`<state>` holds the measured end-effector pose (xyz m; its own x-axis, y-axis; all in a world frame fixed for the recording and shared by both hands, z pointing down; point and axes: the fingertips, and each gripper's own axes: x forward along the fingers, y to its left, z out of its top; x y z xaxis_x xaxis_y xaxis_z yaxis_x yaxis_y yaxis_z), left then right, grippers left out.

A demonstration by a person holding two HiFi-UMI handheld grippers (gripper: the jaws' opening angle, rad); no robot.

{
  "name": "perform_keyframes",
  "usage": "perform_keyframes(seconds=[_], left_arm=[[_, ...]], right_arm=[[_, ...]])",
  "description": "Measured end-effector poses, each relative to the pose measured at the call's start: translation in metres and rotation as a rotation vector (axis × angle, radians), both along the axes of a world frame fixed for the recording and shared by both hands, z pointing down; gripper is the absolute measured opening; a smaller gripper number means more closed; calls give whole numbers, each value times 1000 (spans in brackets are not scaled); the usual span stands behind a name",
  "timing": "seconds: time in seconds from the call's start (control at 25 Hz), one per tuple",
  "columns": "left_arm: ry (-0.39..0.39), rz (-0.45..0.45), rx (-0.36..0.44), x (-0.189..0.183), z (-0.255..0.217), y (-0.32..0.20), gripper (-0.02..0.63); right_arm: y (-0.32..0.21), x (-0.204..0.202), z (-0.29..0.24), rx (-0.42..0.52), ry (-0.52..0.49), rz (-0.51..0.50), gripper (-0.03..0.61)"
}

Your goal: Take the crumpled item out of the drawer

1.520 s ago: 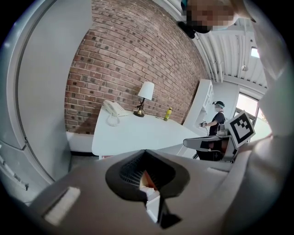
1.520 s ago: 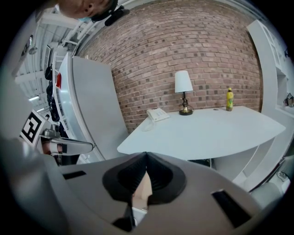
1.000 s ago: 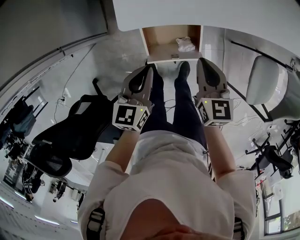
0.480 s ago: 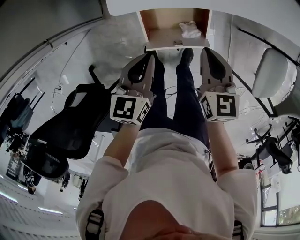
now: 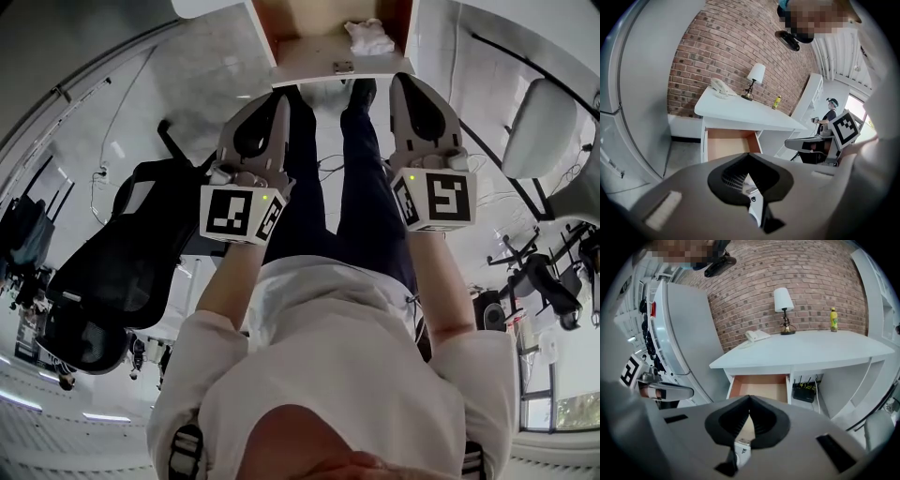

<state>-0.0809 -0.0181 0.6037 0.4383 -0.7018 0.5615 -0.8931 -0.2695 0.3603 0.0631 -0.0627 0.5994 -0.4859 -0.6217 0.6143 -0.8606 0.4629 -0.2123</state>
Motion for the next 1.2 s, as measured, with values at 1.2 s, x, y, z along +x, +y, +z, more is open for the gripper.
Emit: perform_keyframes(seconds=[1.2], left_arm=[[3, 27, -61, 8, 51, 12, 9]], right_arm=[[26, -7, 76, -146, 32, -43, 8]])
